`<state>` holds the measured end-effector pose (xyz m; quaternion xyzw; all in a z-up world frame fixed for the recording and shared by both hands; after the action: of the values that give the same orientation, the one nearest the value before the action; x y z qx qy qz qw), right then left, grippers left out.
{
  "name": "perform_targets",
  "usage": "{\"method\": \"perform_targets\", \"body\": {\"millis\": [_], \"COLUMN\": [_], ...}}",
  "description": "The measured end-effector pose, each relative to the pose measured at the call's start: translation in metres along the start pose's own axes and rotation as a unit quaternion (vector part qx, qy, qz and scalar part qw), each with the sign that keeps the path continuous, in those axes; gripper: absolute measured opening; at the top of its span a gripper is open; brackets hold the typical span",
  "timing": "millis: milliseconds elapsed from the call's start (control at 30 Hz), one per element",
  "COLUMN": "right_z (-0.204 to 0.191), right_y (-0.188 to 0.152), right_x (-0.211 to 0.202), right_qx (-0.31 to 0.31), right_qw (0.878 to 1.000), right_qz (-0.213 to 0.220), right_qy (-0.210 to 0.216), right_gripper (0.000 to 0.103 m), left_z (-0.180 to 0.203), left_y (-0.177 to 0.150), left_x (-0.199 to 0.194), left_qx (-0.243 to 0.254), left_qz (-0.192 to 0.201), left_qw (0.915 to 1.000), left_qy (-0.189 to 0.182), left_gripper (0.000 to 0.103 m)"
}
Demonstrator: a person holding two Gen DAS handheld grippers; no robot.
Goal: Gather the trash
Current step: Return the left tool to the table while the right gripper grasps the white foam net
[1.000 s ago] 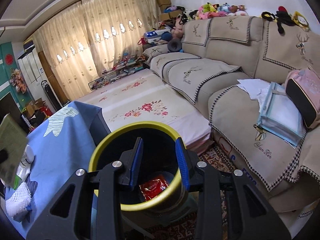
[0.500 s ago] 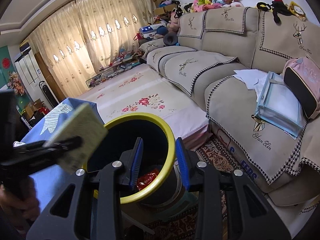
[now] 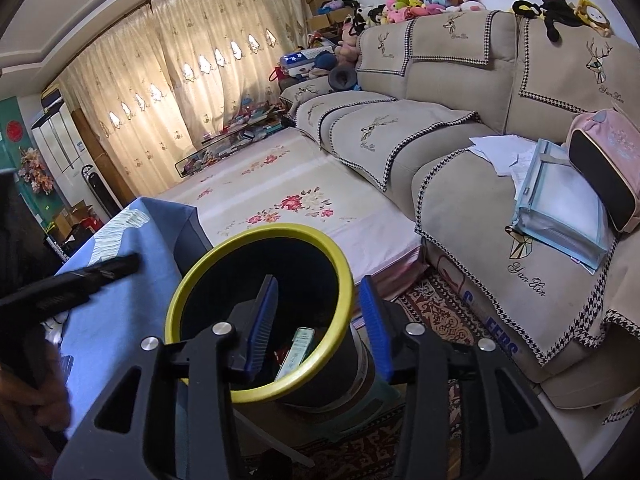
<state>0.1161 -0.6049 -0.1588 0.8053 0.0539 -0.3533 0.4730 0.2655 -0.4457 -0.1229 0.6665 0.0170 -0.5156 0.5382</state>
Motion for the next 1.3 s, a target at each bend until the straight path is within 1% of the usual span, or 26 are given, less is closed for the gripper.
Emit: {"method": "perform_targets", "body": {"millis": [67,100,167,233,300,367,400,467,533,600,633,667,700,767,800,867,900,967,1000,1033,1067,1100,1133,1167,1267,1300], "right_z": [-0.006,-0.008,-0.018,-0.030,-0.044,-0.059,-0.069,-0.090,-0.113,-0.144,-0.154,-0.175,-0.188,-0.222,-0.239,-0.266,-0.282,-0.300,-0.309,-0.316,-0.323,-0.328,-0.332,-0.338,-0.353,-0.356], "right_y": [-0.002,-0.002,-0.005,-0.010,-0.014,-0.021,-0.024,-0.031,-0.039,-0.052,-0.055,-0.064,-0.070,-0.084,-0.091,-0.104,-0.111,-0.120,-0.127,-0.133,-0.140,-0.146,-0.151,-0.159,-0.180,-0.186], "right_x": [0.000,0.001,0.004,0.005,0.008,0.009,0.010,0.011,0.011,0.009,0.008,0.007,0.005,-0.002,-0.007,-0.018,-0.028,-0.043,-0.051,-0.055,-0.061,-0.065,-0.068,-0.072,-0.078,-0.079], "right_qx": [-0.007,-0.010,-0.020,-0.030,-0.041,-0.052,-0.059,-0.076,-0.094,-0.115,-0.121,-0.137,-0.147,-0.172,-0.181,-0.204,-0.233,-0.275,-0.296,-0.308,-0.323,-0.334,-0.342,-0.358,-0.384,-0.390], "right_qw": [1.000,1.000,1.000,0.999,0.998,0.996,0.995,0.992,0.989,0.982,0.979,0.973,0.969,0.954,0.944,0.926,0.917,0.905,0.896,0.889,0.878,0.871,0.867,0.858,0.846,0.844], "right_qz": [-0.004,-0.006,-0.016,-0.023,-0.031,-0.039,-0.044,-0.053,-0.061,-0.076,-0.081,-0.092,-0.098,-0.116,-0.128,-0.142,-0.136,-0.120,-0.117,-0.120,-0.127,-0.131,-0.132,-0.134,-0.133,-0.130], "right_qy": [0.005,0.007,0.017,0.027,0.040,0.055,0.065,0.080,0.097,0.130,0.141,0.163,0.175,0.217,0.245,0.284,0.295,0.301,0.309,0.316,0.328,0.335,0.338,0.342,0.346,0.344], "right_gripper": [0.044,0.047,0.051,0.052,0.055,0.058,0.058,0.059,0.062,0.062,0.062,0.062,0.063,0.065,0.066,0.067,0.068,0.070,0.070,0.070,0.070,0.070,0.070,0.070,0.070,0.070], "left_z": [-0.019,-0.031,-0.049,-0.073,-0.099,-0.120,-0.136,-0.158,-0.183,-0.206,-0.212,-0.223,-0.234,-0.244,-0.250,-0.260,-0.265,-0.270,-0.273,-0.276,-0.280,-0.283,-0.287,-0.290,-0.297,-0.297], "left_y": [-0.003,-0.006,-0.011,-0.021,-0.035,-0.052,-0.065,-0.084,-0.107,-0.129,-0.135,-0.143,-0.153,-0.165,-0.172,-0.185,-0.190,-0.193,-0.197,-0.200,-0.205,-0.208,-0.211,-0.214,-0.217,-0.217], "left_x": [-0.032,-0.053,-0.080,-0.115,-0.154,-0.183,-0.203,-0.227,-0.254,-0.281,-0.288,-0.298,-0.309,-0.320,-0.327,-0.336,-0.341,-0.346,-0.349,-0.352,-0.355,-0.357,-0.359,-0.360,-0.361,-0.361], "left_qx": [-0.013,-0.023,-0.034,-0.046,-0.055,-0.066,-0.077,-0.094,-0.115,-0.134,-0.139,-0.146,-0.154,-0.162,-0.168,-0.178,-0.184,-0.189,-0.193,-0.195,-0.198,-0.202,-0.206,-0.210,-0.223,-0.224], "left_qz": [0.021,0.035,0.048,0.067,0.084,0.093,0.095,0.096,0.096,0.097,0.098,0.099,0.100,0.101,0.104,0.111,0.116,0.122,0.125,0.127,0.128,0.130,0.131,0.132,0.132,0.133], "left_qw": [0.9997,0.9989,0.9976,0.9947,0.9900,0.9848,0.9806,0.9752,0.9671,0.9574,0.9547,0.9514,0.9476,0.9428,0.9401,0.9361,0.9341,0.9319,0.9302,0.9293,0.9287,0.9273,0.9259,0.9249,0.9224,0.9218], "left_qy": [0.010,0.021,0.036,0.063,0.099,0.131,0.153,0.176,0.205,0.236,0.244,0.253,0.262,0.273,0.278,0.282,0.283,0.284,0.286,0.287,0.286,0.287,0.288,0.289,0.287,0.287], "left_gripper": [0.069,0.075,0.083,0.085,0.092,0.092,0.093,0.093,0.095,0.095,0.095,0.095,0.095,0.095,0.095,0.095,0.095,0.095,0.095,0.095,0.095,0.095,0.095,0.095,0.095,0.095]}}
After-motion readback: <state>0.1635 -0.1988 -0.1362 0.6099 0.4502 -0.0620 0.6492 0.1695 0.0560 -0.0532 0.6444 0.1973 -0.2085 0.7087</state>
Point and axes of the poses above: each gripper's, at about its wrist camera, not at the fingertips, and x roughly the way its jaws point, z to its right, y to its top, the point moved 4 cm from there along x, roughly the way its jaws point, and after that the axes turned 1 degree about x, right-handed, at the moved point
